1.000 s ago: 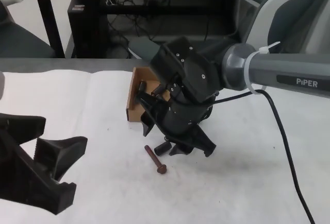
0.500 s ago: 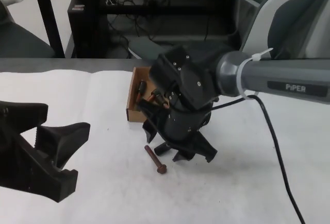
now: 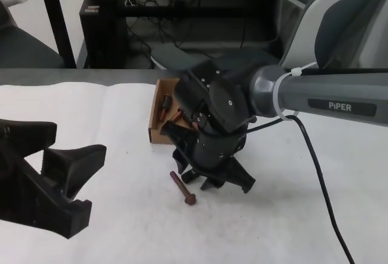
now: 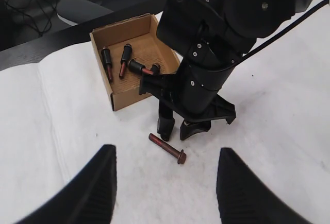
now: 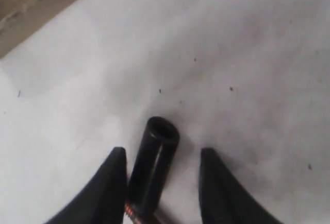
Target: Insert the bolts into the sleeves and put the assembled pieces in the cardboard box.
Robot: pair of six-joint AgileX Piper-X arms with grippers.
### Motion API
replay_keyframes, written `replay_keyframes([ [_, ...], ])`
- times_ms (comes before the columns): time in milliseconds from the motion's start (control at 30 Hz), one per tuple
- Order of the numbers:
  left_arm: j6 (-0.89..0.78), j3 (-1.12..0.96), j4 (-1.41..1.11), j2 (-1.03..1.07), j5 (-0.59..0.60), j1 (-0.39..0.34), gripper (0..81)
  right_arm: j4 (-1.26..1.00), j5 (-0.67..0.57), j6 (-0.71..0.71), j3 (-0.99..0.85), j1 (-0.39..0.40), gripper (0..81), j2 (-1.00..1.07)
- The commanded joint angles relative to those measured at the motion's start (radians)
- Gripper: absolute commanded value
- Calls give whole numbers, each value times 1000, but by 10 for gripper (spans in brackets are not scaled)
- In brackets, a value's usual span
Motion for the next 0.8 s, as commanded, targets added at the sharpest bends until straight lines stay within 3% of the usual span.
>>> replay_keyframes([
  [0, 8, -1, -12, -11, 5, 3, 575, -6, 6, 9, -2, 1, 357, 18],
  [333, 8, -1, -12, -11, 5, 3, 575, -6, 30, -34, -2, -1, 343, 23],
  [433, 8, -1, -12, -11, 5, 3, 575, 3, 13, -80, -2, -1, 235, 32],
  [533, 8, -1, -12, -11, 5, 3, 575, 1, 3, -103, -2, 3, 14, 35],
  [767, 13, -1, 5, -11, 5, 3, 575, 2, -1, -151, -4, 3, 6, 22],
])
